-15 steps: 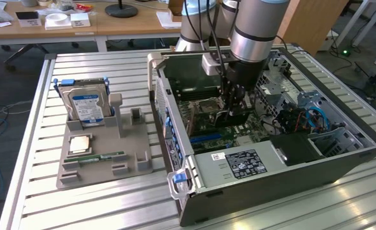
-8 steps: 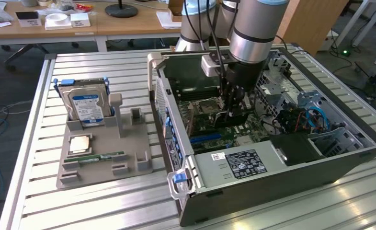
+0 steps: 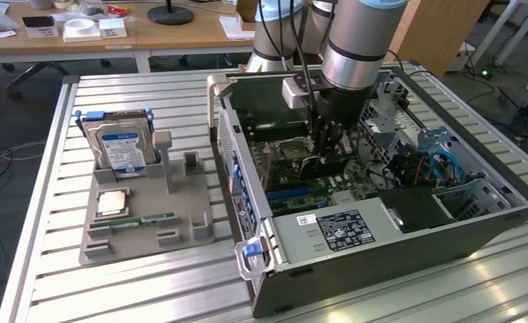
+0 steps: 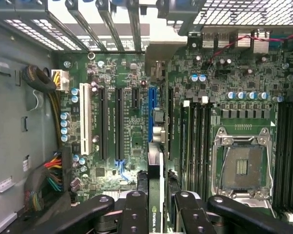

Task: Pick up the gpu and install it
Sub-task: 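Insert the gpu into the slot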

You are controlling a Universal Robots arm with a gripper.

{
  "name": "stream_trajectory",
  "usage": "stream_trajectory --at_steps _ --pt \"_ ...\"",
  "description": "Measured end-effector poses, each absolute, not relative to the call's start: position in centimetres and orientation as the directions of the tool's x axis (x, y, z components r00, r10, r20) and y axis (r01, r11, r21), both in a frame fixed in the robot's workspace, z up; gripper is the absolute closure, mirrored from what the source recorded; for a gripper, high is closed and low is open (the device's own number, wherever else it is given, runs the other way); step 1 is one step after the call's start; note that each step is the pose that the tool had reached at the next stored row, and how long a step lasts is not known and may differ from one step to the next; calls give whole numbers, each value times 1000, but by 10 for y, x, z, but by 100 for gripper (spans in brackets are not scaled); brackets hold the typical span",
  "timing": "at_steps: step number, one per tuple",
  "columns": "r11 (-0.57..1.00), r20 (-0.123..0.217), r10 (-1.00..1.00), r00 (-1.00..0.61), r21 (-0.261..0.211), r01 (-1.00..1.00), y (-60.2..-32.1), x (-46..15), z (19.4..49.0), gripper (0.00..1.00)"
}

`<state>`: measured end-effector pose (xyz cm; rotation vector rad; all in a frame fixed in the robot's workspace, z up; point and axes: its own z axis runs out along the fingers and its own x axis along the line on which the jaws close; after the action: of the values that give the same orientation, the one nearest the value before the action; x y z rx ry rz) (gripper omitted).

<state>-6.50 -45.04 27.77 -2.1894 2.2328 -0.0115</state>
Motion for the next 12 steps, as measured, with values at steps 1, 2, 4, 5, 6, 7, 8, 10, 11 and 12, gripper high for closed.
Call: stream_trajectory --at_steps 1,2,4,5,6,7,8,10,11,12 --pt "20 -5 -1000 -20 -15 -1000 -450 -66 278 74" --pt "20 -5 -1000 -20 -16 -1000 -450 -68 278 74" --pt "20 -5 -1000 -20 -15 -1000 -450 -70 277 74" --pt "20 -5 -1000 -20 -15 -1000 -451 -71 277 74" --pt "20 -5 -1000 -20 -15 -1000 -452 -72 277 74" --pt "19 -5 -1000 -19 -15 -1000 -452 -72 277 74" --pt "20 -5 -1000 -20 -15 -1000 -453 -73 277 74" --pt "20 -6 -1000 -20 -15 -1000 -453 -74 277 74" --pt "20 -6 -1000 -20 -15 -1000 -453 -74 276 74" --pt "20 -6 -1000 -20 -15 -1000 -453 -74 276 74"
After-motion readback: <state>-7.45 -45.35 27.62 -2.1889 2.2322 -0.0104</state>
